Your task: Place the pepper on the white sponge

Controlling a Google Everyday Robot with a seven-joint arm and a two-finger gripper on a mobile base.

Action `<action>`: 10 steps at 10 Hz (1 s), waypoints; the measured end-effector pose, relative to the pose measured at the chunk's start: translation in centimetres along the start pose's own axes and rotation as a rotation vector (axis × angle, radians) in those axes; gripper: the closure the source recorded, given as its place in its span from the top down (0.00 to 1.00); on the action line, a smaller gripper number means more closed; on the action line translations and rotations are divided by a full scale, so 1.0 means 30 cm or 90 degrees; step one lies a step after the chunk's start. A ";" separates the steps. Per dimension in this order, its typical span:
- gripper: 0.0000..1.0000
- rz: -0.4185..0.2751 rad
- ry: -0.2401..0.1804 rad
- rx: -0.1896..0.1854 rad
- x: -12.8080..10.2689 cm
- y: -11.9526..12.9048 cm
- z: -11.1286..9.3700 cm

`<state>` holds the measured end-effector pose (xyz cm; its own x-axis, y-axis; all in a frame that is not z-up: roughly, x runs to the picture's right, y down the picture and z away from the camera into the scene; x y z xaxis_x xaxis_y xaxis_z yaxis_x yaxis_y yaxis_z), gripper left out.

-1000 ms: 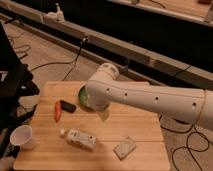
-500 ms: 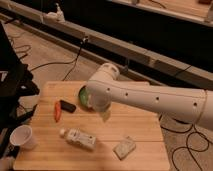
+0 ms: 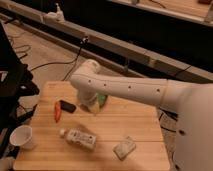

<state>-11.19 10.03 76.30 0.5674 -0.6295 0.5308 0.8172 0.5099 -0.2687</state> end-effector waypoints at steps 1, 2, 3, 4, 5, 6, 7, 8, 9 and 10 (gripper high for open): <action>0.65 -0.027 -0.016 0.003 -0.023 -0.075 0.047; 0.65 -0.047 -0.032 0.008 -0.047 -0.139 0.083; 0.65 -0.076 -0.062 0.029 -0.095 -0.247 0.125; 0.65 -0.095 -0.084 0.047 -0.134 -0.318 0.143; 0.65 -0.127 -0.113 0.072 -0.196 -0.401 0.147; 0.65 -0.143 -0.125 0.083 -0.224 -0.436 0.148; 0.65 -0.146 -0.127 0.085 -0.229 -0.444 0.147; 0.65 -0.145 -0.127 0.085 -0.228 -0.442 0.148; 0.65 -0.146 -0.124 0.082 -0.223 -0.436 0.147; 0.65 -0.147 -0.116 0.066 -0.214 -0.426 0.158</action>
<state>-25.74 10.34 80.14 0.3324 -0.6254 0.7060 0.9023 0.4287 -0.0452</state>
